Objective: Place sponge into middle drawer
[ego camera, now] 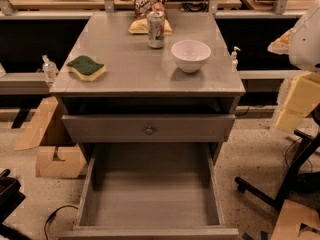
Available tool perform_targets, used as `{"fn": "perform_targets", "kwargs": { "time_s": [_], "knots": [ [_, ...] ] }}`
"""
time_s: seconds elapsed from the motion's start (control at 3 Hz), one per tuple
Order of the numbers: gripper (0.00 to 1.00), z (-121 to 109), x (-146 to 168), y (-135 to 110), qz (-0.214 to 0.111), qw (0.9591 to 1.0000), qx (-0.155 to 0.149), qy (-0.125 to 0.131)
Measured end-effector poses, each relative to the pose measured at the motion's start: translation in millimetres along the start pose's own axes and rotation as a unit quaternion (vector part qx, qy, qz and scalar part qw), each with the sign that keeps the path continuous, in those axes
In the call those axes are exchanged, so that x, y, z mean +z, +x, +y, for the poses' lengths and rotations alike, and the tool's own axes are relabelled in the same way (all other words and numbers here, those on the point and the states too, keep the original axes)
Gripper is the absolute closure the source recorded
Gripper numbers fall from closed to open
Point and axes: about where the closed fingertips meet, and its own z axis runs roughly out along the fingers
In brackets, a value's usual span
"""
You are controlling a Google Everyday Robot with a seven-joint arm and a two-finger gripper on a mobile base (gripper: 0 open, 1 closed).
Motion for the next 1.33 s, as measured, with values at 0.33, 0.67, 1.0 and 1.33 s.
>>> {"fn": "perform_targets", "kwargs": {
  "time_s": [0.33,0.67,1.0,1.33],
  "knots": [
    [0.0,0,0,0,0.0,1.0,0.0,0.0],
    [0.0,-9,14,-16,-0.036,0.9992,0.002,0.013],
    [0.0,-43,68,-78,-0.172,0.9849,0.013,0.017],
    [0.0,-58,99,-118,-0.255,0.9654,0.053,0.02]
  ]
}}
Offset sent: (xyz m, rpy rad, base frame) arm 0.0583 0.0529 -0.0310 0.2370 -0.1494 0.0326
